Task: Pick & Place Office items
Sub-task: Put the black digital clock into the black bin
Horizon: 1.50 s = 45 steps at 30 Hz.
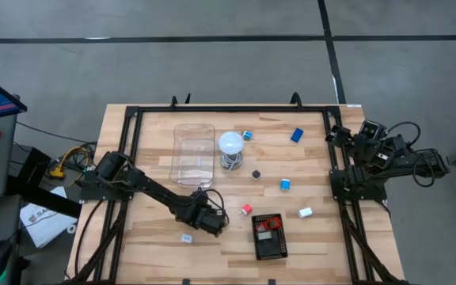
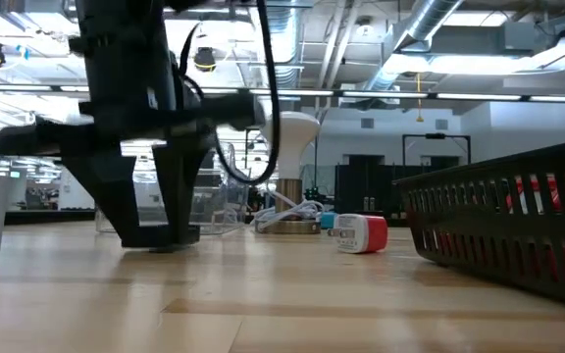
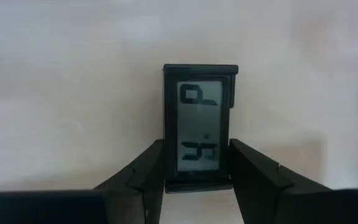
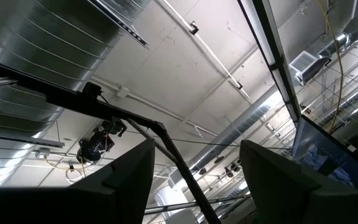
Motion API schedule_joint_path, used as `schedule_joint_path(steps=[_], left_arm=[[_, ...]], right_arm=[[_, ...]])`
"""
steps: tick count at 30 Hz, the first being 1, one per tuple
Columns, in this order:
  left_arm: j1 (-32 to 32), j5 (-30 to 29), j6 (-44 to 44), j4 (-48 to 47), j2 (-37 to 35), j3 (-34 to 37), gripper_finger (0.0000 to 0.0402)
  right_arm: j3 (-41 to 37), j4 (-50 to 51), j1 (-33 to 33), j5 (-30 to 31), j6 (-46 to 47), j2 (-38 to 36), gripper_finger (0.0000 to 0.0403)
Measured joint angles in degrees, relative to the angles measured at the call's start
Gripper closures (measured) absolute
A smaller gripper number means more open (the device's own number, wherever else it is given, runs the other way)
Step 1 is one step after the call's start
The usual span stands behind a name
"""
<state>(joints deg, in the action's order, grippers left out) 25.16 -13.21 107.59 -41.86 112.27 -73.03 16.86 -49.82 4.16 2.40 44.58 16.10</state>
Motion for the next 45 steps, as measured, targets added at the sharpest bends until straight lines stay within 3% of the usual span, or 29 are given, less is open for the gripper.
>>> schedule_joint_path(steps=[14, 20, 23, 26, 31, 45], left_arm=[[2.2, -0.4, -27.6, 14.6, -8.7, -0.2, 0.0261], [-0.7, 1.8, -39.7, 18.6, -8.7, -1.5, 0.0261], [-1.9, 2.1, -49.8, 21.3, -8.0, -3.8, 0.0261], [-2.8, 2.1, -59.0, 23.2, -6.4, -7.5, 0.0261], [-3.1, 2.2, -65.6, 22.4, -1.6, -14.1, 0.0261], [-3.1, 3.3, -69.7, 18.3, 16.9, -35.3, 0.0261]], right_arm=[[0.0, 0.0, 0.0, 0.0, 0.2, 0.0, 0.0175], [0.0, 0.0, 0.0, 0.2, 0.0, 0.0, 0.0175], [0.0, 0.0, 0.0, 0.3, 0.0, 0.0, 0.0175], [0.0, 0.0, 0.0, 0.3, -0.1, 0.0, 0.0175], [0.0, -0.4, 0.0, 0.4, -0.1, 0.0, 0.0175], [0.0, 0.0, 0.0, -0.2, 0.3, 0.0, 0.0175]])
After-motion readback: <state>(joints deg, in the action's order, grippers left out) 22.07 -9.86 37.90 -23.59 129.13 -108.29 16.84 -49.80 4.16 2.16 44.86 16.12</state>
